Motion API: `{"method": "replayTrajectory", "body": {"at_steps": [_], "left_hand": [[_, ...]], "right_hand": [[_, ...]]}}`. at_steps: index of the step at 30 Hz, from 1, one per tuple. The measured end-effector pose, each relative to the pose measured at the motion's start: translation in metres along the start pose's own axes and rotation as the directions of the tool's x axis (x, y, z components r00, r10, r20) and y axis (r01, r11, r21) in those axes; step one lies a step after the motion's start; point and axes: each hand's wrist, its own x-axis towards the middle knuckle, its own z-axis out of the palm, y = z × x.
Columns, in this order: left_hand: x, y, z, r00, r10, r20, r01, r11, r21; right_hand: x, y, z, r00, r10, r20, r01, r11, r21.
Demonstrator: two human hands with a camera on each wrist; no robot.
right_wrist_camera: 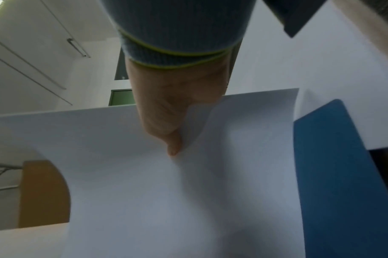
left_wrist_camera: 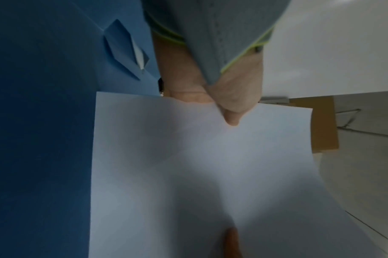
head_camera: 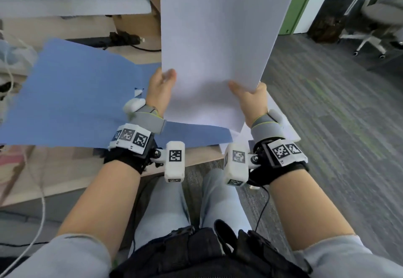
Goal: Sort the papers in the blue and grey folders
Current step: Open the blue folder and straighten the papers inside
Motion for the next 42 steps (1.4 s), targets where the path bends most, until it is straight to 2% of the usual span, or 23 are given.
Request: {"method": "replayTrajectory", "body": {"at_steps": [4,8,10,13,15,18,21,25,27,33,39,42], "left_hand": [[0.019,0.003,-0.017,1.0,0.006,-0.011,-0.004,0.989,0.144],[0.03,-0.013,-0.051,0.983,0.086,-0.163,-0.03,0.947,0.32],[0.031,-0.02,-0.062,0.982,0.076,-0.17,0.02,0.865,0.502],[0.025,-0.026,-0.068,0.989,-0.036,-0.141,0.13,0.647,0.751],[0.02,-0.031,-0.069,0.989,-0.087,-0.124,0.151,0.585,0.797],[0.017,-0.042,-0.071,0.983,-0.14,-0.119,0.177,0.55,0.816],[0.016,-0.051,-0.073,0.98,-0.155,-0.126,0.192,0.553,0.811],[0.019,-0.054,-0.074,0.979,-0.153,-0.136,0.201,0.594,0.779],[0.02,-0.054,-0.076,0.977,-0.16,-0.143,0.212,0.617,0.758],[0.02,-0.058,-0.08,0.975,-0.173,-0.137,0.218,0.68,0.7],[0.018,-0.061,-0.08,0.979,-0.169,-0.114,0.201,0.703,0.682],[0.017,-0.062,-0.079,0.98,-0.17,-0.102,0.194,0.711,0.676]], "right_hand": [[0.02,-0.007,0.012,0.999,0.042,-0.027,-0.044,0.997,-0.058],[0.038,0.004,0.025,0.983,0.176,0.047,-0.163,0.964,-0.209],[0.048,0.015,0.031,0.97,0.241,0.045,-0.217,0.929,-0.301],[0.061,0.031,0.04,0.95,0.31,0.034,-0.262,0.854,-0.449],[0.067,0.04,0.045,0.937,0.347,0.022,-0.292,0.82,-0.493],[0.071,0.048,0.053,0.924,0.382,0.014,-0.305,0.761,-0.573],[0.07,0.055,0.058,0.915,0.404,0.026,-0.314,0.75,-0.582],[0.07,0.06,0.061,0.91,0.415,0.0,-0.327,0.716,-0.617],[0.073,0.06,0.063,0.906,0.422,0.027,-0.304,0.695,-0.651],[0.073,0.064,0.067,0.902,0.427,0.056,-0.315,0.743,-0.591],[0.077,0.061,0.072,0.904,0.421,0.07,-0.27,0.69,-0.672],[0.076,0.065,0.072,0.885,0.462,0.051,-0.336,0.712,-0.617]]}}
